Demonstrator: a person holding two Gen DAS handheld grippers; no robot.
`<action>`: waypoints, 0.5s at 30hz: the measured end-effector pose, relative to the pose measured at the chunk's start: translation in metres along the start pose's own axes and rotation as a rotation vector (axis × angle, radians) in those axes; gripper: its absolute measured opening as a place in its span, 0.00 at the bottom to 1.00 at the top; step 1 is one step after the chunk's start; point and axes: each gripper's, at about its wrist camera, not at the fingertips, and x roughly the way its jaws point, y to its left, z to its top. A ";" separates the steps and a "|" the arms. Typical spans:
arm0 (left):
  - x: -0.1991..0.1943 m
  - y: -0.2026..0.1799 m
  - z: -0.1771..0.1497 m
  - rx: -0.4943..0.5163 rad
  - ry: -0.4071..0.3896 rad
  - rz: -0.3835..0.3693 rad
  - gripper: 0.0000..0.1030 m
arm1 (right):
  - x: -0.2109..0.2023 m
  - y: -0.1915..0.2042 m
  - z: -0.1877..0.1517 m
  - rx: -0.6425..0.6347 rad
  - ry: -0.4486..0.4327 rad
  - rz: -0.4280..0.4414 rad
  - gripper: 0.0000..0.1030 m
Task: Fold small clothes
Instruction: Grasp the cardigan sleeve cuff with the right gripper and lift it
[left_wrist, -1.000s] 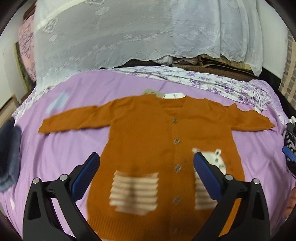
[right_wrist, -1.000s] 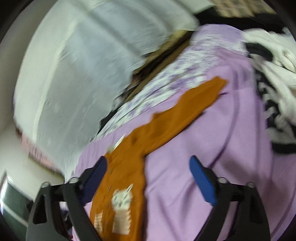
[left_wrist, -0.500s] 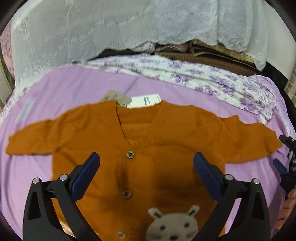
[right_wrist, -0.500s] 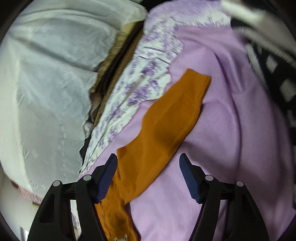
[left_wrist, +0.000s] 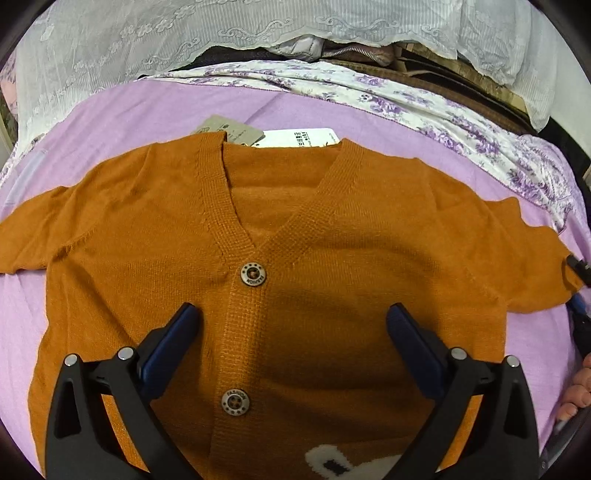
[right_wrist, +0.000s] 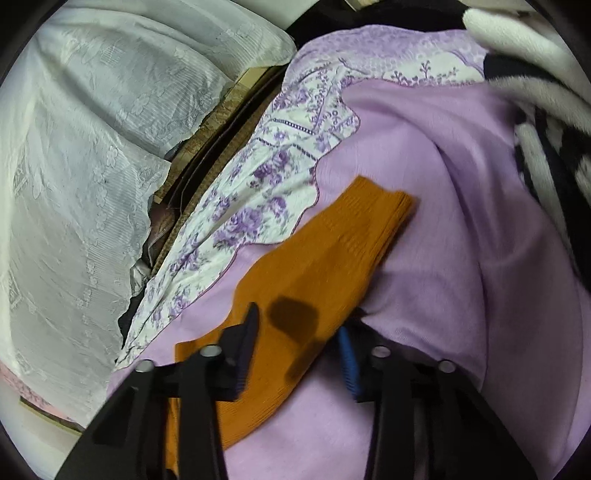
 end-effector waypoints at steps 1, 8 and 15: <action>-0.001 0.000 -0.001 -0.002 -0.003 -0.006 0.96 | 0.000 -0.003 0.002 0.007 -0.004 0.004 0.22; -0.016 0.011 -0.001 -0.008 -0.024 -0.045 0.96 | -0.010 -0.005 0.004 -0.017 -0.041 0.015 0.11; -0.043 0.053 0.004 0.016 -0.097 0.063 0.96 | -0.004 -0.019 0.008 0.032 -0.028 0.002 0.14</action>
